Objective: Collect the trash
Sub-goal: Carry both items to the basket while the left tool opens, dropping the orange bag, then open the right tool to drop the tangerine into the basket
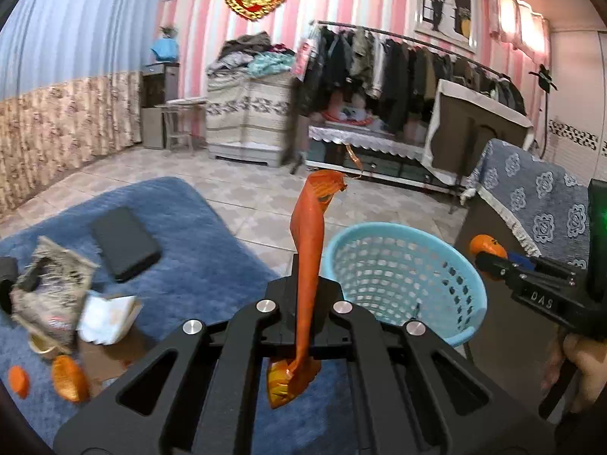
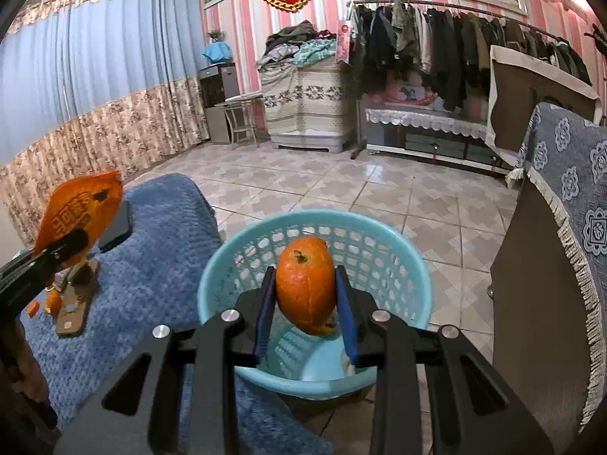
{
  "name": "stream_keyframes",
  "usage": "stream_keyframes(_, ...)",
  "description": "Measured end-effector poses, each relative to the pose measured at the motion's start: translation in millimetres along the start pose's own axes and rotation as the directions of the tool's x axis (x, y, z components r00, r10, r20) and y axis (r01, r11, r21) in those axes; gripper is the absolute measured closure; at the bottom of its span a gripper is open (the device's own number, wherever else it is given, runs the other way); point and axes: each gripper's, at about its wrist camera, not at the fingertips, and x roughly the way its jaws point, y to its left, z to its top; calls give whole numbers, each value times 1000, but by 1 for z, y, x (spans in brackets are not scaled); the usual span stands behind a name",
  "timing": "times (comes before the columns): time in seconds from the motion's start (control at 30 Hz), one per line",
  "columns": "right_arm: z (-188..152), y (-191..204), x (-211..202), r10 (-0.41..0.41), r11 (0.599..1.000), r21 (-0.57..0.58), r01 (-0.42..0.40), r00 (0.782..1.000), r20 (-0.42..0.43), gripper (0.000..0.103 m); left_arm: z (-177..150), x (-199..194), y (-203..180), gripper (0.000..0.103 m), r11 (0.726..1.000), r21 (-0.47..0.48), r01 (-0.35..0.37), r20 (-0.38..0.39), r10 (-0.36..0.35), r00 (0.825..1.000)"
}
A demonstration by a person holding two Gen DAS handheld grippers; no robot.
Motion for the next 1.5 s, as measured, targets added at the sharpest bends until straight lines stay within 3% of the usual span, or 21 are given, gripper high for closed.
stream_keyframes(0.3,-8,-33,13,-44,998,47,45,999,-16,72,6,59,-40,103,994,52,96,-52,-93,994)
stream_keyframes(0.6,-3,-57,15,-92,994,58,93,996,-13,72,16,118,-82,101,985,90,150,-106,-140,984)
stream_keyframes(0.67,-3,-60,16,-98,993,58,99,995,-15,72,17,127,-88,96,983,101,151,-117,-139,983)
stream_keyframes(0.7,-4,-60,16,-100,993,59,101,995,-16,72,19,133,-90,86,983,110,149,-127,-135,983)
stream_keyframes(0.73,-4,-61,17,-101,993,61,102,995,-19,72,20,135,-90,64,983,116,143,-135,-127,983)
stream_keyframes(0.8,-5,-62,19,-102,993,63,103,995,-22,72,21,136,-90,34,985,124,121,-136,-103,985)
stream_keyframes(0.87,-6,-62,21,-100,993,66,101,995,-25,72,24,131,-84,18,989,131,73,-103,-60,993)
stream_keyframes(1.03,-8,-58,27,-85,994,72,87,996,-25,72,32,122,-61,7,995,98,-1,-72,8,997)
stream_keyframes(1.3,-3,-36,43,-57,997,57,58,998,-23,72,34,97,-24,6,988,87,-124,-26,127,992)
stream_keyframes(1.5,2,-22,67,-40,998,47,42,998,-48,72,28,78,-6,6,985,79,-155,-17,157,987)
